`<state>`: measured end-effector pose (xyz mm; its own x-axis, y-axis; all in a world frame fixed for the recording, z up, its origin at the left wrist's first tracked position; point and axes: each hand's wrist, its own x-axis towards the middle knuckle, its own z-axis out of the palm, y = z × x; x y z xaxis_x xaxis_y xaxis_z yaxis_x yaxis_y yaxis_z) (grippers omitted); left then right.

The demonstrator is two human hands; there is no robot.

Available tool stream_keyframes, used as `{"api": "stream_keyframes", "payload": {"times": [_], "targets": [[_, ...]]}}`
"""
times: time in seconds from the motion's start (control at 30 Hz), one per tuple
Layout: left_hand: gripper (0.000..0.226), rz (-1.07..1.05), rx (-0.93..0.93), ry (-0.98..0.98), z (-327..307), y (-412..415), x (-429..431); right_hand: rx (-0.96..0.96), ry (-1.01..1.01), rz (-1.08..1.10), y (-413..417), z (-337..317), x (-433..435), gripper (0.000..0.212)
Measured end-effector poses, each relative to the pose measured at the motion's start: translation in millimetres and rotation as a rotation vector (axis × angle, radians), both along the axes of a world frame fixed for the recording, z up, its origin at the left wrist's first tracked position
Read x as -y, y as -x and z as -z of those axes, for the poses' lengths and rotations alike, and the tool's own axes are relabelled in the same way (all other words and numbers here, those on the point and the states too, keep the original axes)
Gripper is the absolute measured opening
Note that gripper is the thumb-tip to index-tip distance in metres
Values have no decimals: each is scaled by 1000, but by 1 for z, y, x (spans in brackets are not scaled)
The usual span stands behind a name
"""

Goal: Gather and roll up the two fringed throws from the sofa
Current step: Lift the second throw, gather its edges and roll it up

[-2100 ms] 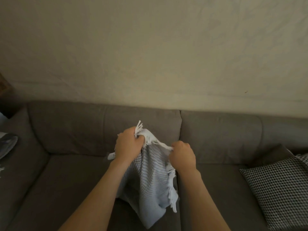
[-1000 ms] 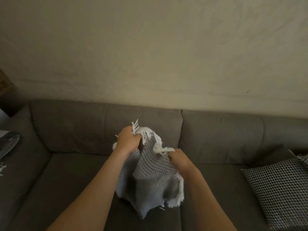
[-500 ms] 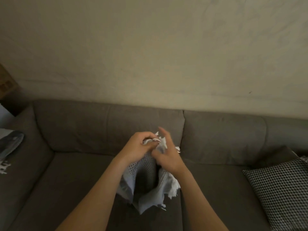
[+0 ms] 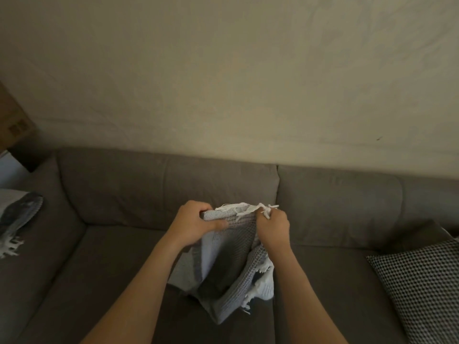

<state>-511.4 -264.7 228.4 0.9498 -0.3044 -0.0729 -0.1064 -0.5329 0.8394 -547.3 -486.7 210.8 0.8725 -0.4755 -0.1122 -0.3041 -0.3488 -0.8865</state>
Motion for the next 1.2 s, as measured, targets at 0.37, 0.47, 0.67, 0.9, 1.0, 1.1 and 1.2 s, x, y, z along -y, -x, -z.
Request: {"api": "stream_keyframes", "payload": {"times": [0.37, 0.47, 0.67, 0.9, 1.0, 1.1, 1.2], "targets": [[14, -168, -288, 369, 0, 24, 33, 69, -187, -170, 3, -7, -3, 20], [38, -196, -277, 356, 1, 27, 39, 75, -265, -224, 5, -14, -3, 29], [35, 199, -232, 286, 4, 29, 44, 144, -232, -498, 11, -27, -3, 25], [17, -103, 87, 10, 15, 15, 42, 61, 147, -502, 10, -10, 6, 17], [21, -150, 105, 24, 16, 20, 50, -73, 437, -494, 10, 4, 3, 8], [26, -246, 117, 62, 15, 21, 51, -269, 504, -394, 14, 20, 5, 22], [24, -305, 152, 102, 8, 18, 47, -443, 488, -327, 20, 40, 16, 9]]}}
